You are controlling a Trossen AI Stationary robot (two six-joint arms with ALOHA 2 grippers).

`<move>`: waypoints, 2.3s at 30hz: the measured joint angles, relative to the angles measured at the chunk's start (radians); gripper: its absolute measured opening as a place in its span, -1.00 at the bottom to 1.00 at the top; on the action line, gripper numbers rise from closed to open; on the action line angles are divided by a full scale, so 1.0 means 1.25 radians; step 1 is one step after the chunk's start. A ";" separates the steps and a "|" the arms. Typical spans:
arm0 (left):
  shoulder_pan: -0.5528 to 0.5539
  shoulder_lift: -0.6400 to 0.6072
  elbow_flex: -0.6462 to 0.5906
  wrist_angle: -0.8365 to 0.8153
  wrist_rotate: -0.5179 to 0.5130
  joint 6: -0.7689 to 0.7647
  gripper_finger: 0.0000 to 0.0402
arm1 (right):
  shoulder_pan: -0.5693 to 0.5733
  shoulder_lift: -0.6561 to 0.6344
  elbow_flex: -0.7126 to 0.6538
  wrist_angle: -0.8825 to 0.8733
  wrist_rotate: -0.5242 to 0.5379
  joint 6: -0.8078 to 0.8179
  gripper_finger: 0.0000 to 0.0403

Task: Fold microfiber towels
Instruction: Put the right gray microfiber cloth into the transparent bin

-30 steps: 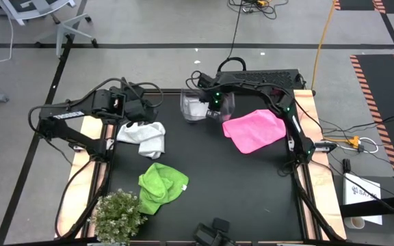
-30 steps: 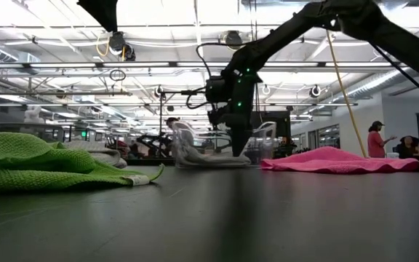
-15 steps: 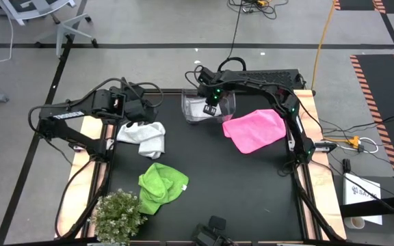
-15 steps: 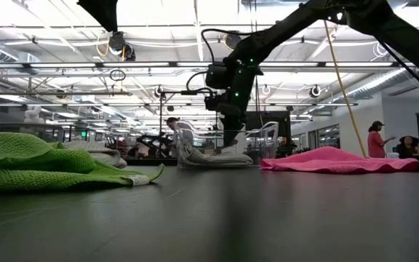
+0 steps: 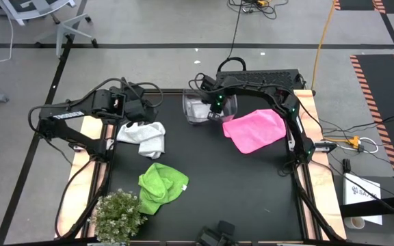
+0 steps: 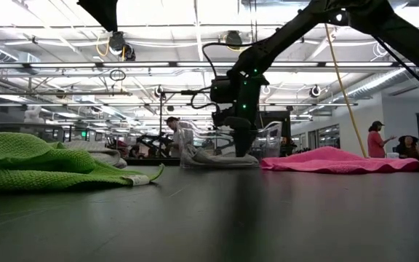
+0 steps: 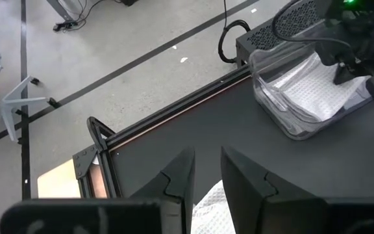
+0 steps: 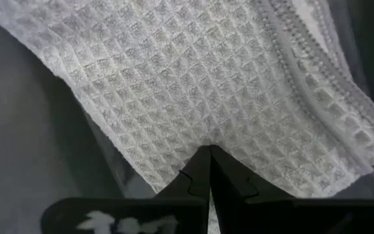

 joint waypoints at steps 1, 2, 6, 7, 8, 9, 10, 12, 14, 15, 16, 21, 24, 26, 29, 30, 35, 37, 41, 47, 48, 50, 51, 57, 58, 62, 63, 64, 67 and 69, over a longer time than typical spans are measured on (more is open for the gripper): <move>0.000 0.000 0.000 0.000 0.000 -0.001 -0.62 | 0.000 0.000 0.000 -0.010 0.000 0.001 -1.00; 0.000 0.000 0.000 0.000 0.000 -0.001 -0.62 | 0.000 0.000 0.000 -0.020 0.000 0.001 -1.00; 0.000 0.000 0.000 0.000 0.000 -0.004 -0.62 | 0.001 -0.004 0.000 -0.059 0.001 0.001 -1.00; 0.000 0.000 0.000 0.000 0.000 -0.005 -0.62 | 0.002 -0.006 -0.001 -0.066 0.001 0.001 -1.00; 0.000 0.000 0.000 0.000 0.000 -0.006 -0.62 | 0.003 -0.009 -0.001 -0.070 0.001 0.001 -1.00; 0.000 0.000 0.000 0.000 0.000 -0.007 -0.62 | 0.004 -0.015 -0.003 -0.073 0.003 0.001 -1.00; 0.000 0.000 0.000 0.000 0.000 -0.007 -0.62 | 0.004 -0.020 -0.003 -0.074 0.006 0.001 -1.00; 0.000 0.000 0.000 0.000 0.000 -0.007 -0.62 | 0.004 -0.037 -0.003 -0.070 0.031 0.001 -1.00; 0.000 0.000 0.000 0.000 0.000 -0.007 -0.62 | 0.002 -0.053 -0.002 -0.075 0.053 -0.010 -1.00; 0.000 0.000 0.000 0.000 0.000 -0.007 -0.62 | 0.001 -0.059 -0.002 -0.076 0.062 -0.014 -1.00; 0.000 0.000 0.000 0.000 0.000 -0.007 -0.62 | -0.002 -0.063 -0.002 -0.078 0.065 -0.016 -1.00; 0.000 0.000 0.000 0.002 0.000 -0.007 -0.62 | -0.009 -0.076 -0.002 -0.047 0.061 -0.016 -1.00; 0.000 0.000 0.000 0.003 0.000 -0.007 -0.62 | -0.007 -0.070 -0.002 -0.027 0.059 -0.019 -1.00; 0.000 0.000 0.000 0.003 0.000 -0.007 -0.62 | -0.005 -0.067 -0.002 -0.009 0.055 -0.016 -1.00; 0.000 0.000 0.000 0.003 0.000 -0.008 -0.62 | -0.002 -0.067 -0.004 0.010 0.040 -0.014 -1.00; 0.000 0.000 0.000 0.003 0.001 -0.008 -0.62 | -0.002 -0.067 -0.006 0.017 0.040 -0.012 -1.00; 0.000 0.000 0.000 0.003 0.001 -0.009 -0.62 | -0.006 -0.067 -0.027 0.022 0.040 0.000 -1.00; 0.000 0.000 0.000 0.003 0.001 -0.009 -0.62 | -0.008 -0.067 -0.047 0.027 0.041 0.001 -1.00; 0.000 0.000 0.000 0.003 0.001 -0.010 -0.62 | -0.009 -0.067 -0.090 0.037 0.043 0.001 -1.00; 0.000 0.000 0.000 0.003 0.001 -0.010 -0.62 | -0.008 -0.067 -0.109 -0.015 0.055 0.007 -1.00; 0.000 0.000 0.000 0.003 0.001 -0.010 -0.62 | -0.008 -0.070 -0.109 -0.026 0.063 0.005 -1.00; 0.000 0.000 0.000 0.003 0.002 -0.010 -0.62 | -0.008 -0.076 -0.111 -0.046 0.073 -0.002 -1.00; 0.000 0.000 0.000 0.004 0.002 -0.010 -0.62 | -0.008 -0.080 -0.112 -0.050 0.082 -0.007 -1.00; 0.000 0.000 0.000 0.003 0.002 -0.009 -0.62 | -0.011 -0.102 -0.112 -0.050 0.106 -0.014 -1.00; 0.000 0.000 0.000 0.003 0.002 -0.009 -0.62 | -0.011 -0.104 -0.112 -0.046 0.106 -0.014 -1.00; 0.000 0.000 0.000 0.005 0.002 -0.009 -0.62 | 0.002 -0.129 -0.112 -0.010 0.097 -0.002 -1.00; 0.000 0.000 0.000 0.007 0.002 -0.009 -0.62 | 0.007 -0.138 -0.112 0.006 0.083 -0.002 -1.00; 0.000 0.000 0.000 0.007 0.002 -0.009 -0.62 | 0.013 -0.144 -0.111 0.026 0.068 -0.002 -1.00; 0.000 0.000 0.000 0.007 0.002 -0.009 -0.62 | 0.026 -0.153 -0.111 0.096 0.038 -0.015 -1.00; 0.000 0.000 0.000 0.007 0.002 -0.009 -0.62 | 0.033 -0.153 -0.111 0.130 0.036 -0.026 -1.00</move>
